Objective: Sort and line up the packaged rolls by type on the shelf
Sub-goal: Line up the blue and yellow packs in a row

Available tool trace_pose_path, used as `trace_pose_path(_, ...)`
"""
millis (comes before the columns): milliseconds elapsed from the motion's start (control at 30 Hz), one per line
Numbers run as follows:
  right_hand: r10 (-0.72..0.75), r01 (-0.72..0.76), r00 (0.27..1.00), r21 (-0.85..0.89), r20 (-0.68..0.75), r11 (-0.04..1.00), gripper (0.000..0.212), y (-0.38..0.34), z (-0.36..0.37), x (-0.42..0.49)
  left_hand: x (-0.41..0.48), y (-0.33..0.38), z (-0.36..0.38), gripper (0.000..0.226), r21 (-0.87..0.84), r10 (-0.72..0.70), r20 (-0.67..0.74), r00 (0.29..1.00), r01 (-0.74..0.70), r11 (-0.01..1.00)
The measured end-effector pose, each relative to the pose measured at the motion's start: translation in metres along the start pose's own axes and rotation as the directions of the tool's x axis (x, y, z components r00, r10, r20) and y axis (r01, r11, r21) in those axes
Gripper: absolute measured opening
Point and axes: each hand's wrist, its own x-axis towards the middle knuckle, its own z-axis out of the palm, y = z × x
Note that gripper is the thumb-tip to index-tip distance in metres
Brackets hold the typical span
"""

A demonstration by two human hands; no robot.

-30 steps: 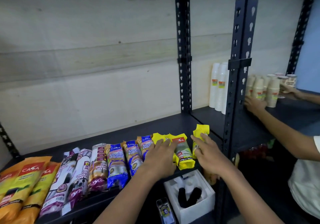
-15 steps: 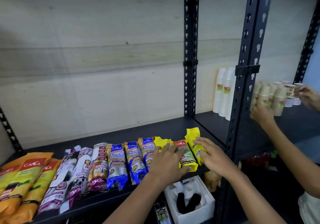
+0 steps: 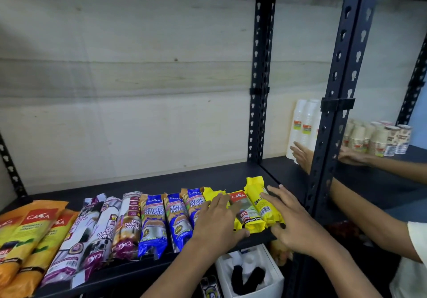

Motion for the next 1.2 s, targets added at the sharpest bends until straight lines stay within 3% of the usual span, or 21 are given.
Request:
trace_pose_path(100, -0.051, 0.057, 0.996, -0.082, 0.067, 0.995, 0.080, 0.001, -0.002, -0.003, -0.006, -0.006, -0.005, 0.066, 0.010, -0.005, -0.018, 1.000, 0.005, 1.000)
trace_pose_path(267, -0.150, 0.154, 0.988, -0.122, 0.046, 0.980, 0.069, 0.009, 0.009, -0.003, -0.015, -0.010, -0.001, 0.064, -0.013, -0.013, -0.032, 0.999, 0.012, 1.000)
trace_pose_path(567, -0.260, 0.224, 0.947, -0.194, -0.188, 0.955, 0.050, 0.022, 0.018, 0.004, -0.019, -0.011, 0.005, 0.060, -0.027, 0.010, -0.085, 0.996, -0.012, 1.000)
trace_pose_path(767, -0.081, 0.104, 0.931, 0.046, -0.355, 0.994, 0.030, 0.015, 0.016, -0.005, -0.016, -0.010, 0.009, 0.056, 0.028, 0.040, -0.101, 0.994, -0.038, 0.999)
trace_pose_path(933, 0.178, -0.048, 0.928, 0.368, -0.328, 0.929, 0.013, 0.007, 0.021, -0.011, -0.014, -0.009, 0.014, 0.054, 0.081, 0.066, -0.097, 0.993, -0.058, 0.995)
trace_pose_path(1000, 0.270, -0.103, 0.912, 0.464, -0.309, 0.880, 0.022, 0.002, 0.021, -0.012, -0.015, -0.008, 0.015, 0.055, 0.093, 0.067, -0.091, 0.994, -0.059, 0.994)
trace_pose_path(1067, 0.310, -0.153, 0.904, 0.455, -0.295, 0.877, 0.038, 0.000, 0.020, -0.015, -0.016, -0.006, 0.017, 0.055, 0.108, 0.067, -0.105, 0.992, -0.055, 0.993)
trace_pose_path(1200, 0.305, -0.190, 0.902, 0.354, -0.304, 0.916, 0.039, 0.005, 0.028, -0.020, -0.015, -0.003, 0.018, 0.059, 0.167, 0.068, -0.105, 0.992, -0.050, 0.985)
